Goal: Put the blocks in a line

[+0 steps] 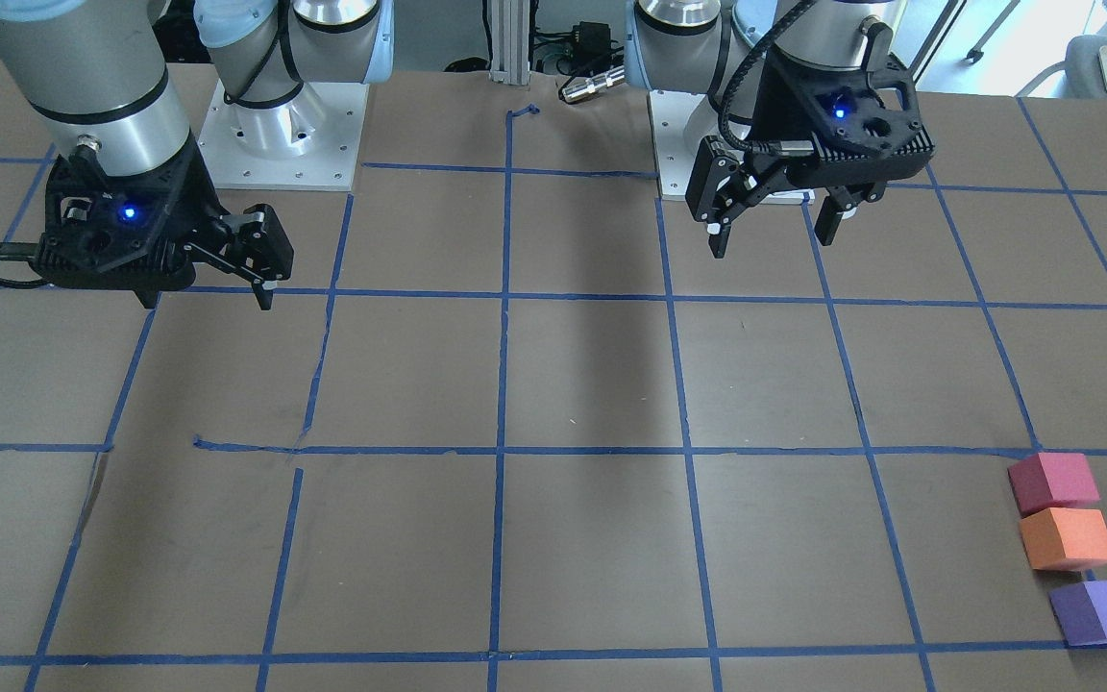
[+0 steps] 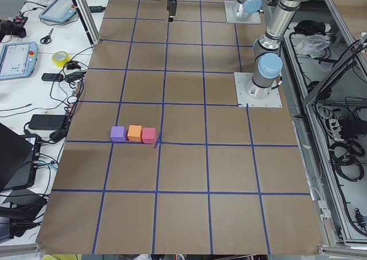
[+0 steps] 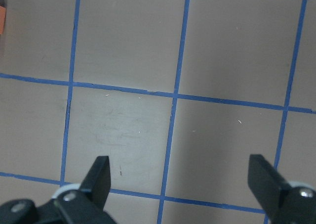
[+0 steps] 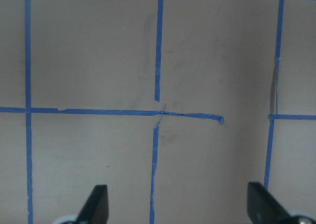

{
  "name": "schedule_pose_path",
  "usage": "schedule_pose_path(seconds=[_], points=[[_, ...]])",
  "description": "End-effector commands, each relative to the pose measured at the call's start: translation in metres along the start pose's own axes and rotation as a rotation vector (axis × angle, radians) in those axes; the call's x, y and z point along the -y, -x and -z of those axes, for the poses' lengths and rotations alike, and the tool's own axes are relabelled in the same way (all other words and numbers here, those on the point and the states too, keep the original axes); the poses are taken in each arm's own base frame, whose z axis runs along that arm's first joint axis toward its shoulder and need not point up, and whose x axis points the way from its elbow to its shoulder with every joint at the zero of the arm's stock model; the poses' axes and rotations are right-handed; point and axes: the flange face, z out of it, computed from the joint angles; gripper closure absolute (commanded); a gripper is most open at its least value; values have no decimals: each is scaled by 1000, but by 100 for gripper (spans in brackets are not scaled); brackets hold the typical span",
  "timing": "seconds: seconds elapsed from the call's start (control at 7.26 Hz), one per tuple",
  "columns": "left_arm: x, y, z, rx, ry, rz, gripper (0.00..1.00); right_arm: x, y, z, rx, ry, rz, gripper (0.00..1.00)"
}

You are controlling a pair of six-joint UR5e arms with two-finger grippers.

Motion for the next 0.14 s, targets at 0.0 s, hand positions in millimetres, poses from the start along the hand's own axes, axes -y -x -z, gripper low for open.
schedule_pose_path(seconds=[0.0], points=[[-1,1,0,4,0,-4,0,0,0,-1,-1,3,0,0]])
